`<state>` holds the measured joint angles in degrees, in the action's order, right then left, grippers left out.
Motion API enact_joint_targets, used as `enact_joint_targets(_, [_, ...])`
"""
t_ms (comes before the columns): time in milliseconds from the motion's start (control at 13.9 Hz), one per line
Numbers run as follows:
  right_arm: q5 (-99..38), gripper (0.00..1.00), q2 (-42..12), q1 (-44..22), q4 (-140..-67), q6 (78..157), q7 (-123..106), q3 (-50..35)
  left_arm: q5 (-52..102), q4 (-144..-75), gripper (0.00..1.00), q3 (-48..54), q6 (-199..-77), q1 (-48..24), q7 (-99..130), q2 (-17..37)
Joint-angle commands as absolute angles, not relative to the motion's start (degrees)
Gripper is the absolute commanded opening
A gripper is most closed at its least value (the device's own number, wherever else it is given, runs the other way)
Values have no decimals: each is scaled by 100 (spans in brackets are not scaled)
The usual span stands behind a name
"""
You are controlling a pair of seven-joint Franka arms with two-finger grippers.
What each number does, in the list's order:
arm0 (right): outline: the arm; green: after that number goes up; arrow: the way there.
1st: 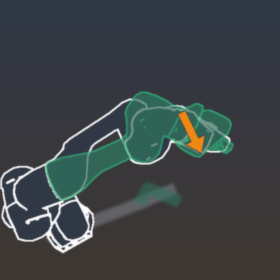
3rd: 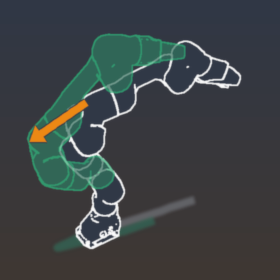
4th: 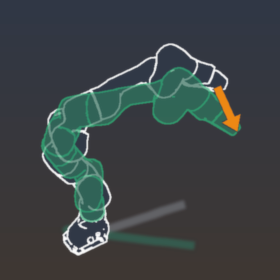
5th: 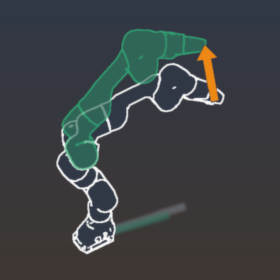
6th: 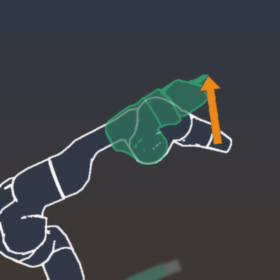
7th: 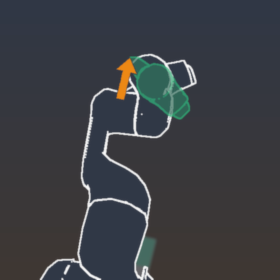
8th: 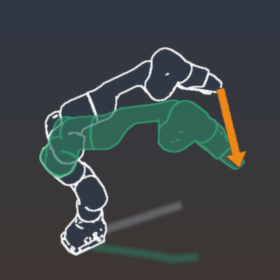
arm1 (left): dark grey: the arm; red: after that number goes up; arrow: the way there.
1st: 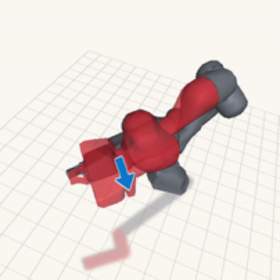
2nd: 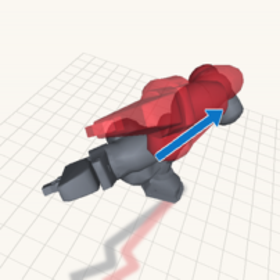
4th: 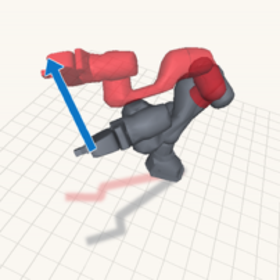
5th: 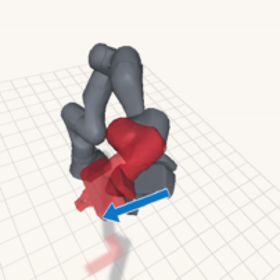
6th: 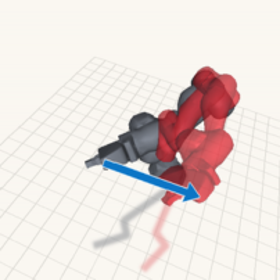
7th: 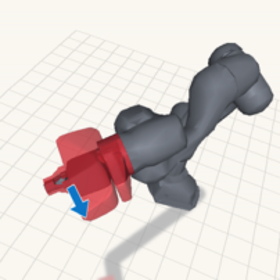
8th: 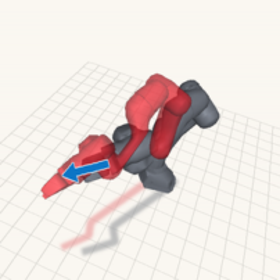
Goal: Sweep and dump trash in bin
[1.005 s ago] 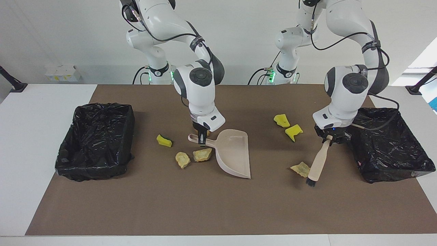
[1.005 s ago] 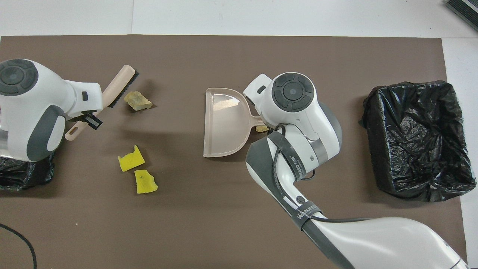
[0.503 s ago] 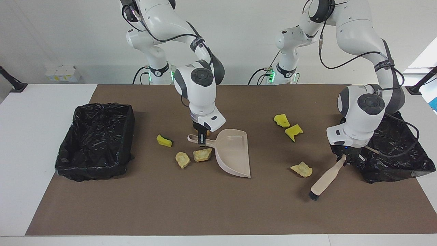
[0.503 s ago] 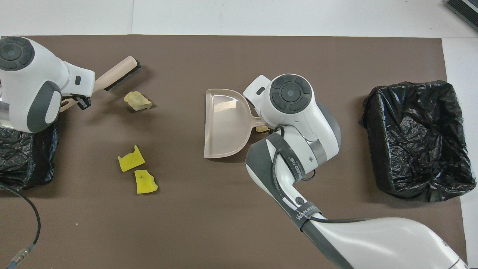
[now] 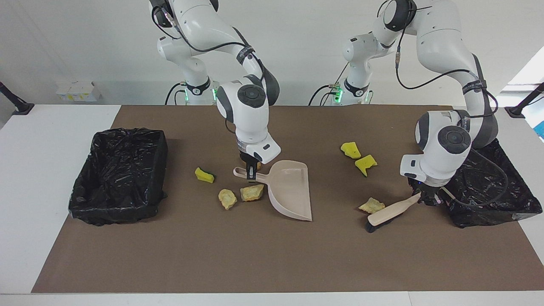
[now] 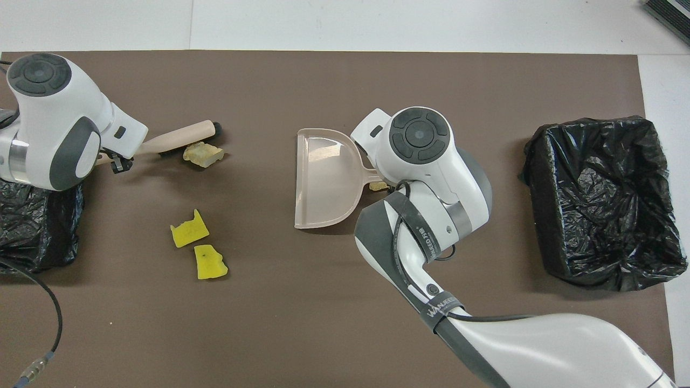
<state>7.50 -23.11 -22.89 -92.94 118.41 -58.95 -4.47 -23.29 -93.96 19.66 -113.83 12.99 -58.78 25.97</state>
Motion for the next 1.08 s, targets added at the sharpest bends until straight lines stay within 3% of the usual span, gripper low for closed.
enact_joint_targets(0, [809, 0, -2250, -2233, -9404, 11865, -5950, -483, -2355, -10456, 0, 1925, -11268, 1239, -6056, 1795])
enact_joint_targets(215, [809, 0, -2250, -2215, -9404, 11883, -5862, -483, -2329, -11275, 0, 1934, -11259, 1169, -5994, 1241])
enact_joint_targets(1005, [800, 0, -2233, -2232, -9448, 11839, -5818, -475, -1899, -11030, 0, 1907, -11013, 1398, -5820, 845])
